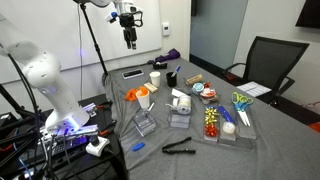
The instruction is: Take the orange glove out of the cup and place it next to the other glove
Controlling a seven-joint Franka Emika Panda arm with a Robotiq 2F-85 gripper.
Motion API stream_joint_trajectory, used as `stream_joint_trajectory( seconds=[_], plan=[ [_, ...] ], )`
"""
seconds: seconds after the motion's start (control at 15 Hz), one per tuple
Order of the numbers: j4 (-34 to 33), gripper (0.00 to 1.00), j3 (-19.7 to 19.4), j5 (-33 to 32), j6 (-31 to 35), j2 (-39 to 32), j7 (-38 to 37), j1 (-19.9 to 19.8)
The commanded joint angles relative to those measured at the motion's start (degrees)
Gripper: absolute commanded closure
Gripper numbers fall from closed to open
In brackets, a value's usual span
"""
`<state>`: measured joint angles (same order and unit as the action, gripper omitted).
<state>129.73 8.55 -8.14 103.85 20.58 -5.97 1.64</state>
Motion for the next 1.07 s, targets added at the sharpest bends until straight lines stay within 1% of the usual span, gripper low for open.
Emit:
stream_joint_trajectory(
  seconds=[0.0,0.33,0.6,0.73,1.0],
  plan=[
    [4.2,0.0,-3.8,1.8,6.9,0.1,1.9,0.0],
    [10.3,0.0,-7.8,1.8,15.7,-2.4,3.5,-0.9],
    [14.6,0.0,-8.5,1.4,21.4,-6.1,2.4,-1.2],
    [16.5,0.0,-9.0,1.9,24.3,-7.9,3.4,-1.2],
    [19.1,0.0,-10.7,7.6,32.4,-10.9,6.6,-1.1]
  ],
)
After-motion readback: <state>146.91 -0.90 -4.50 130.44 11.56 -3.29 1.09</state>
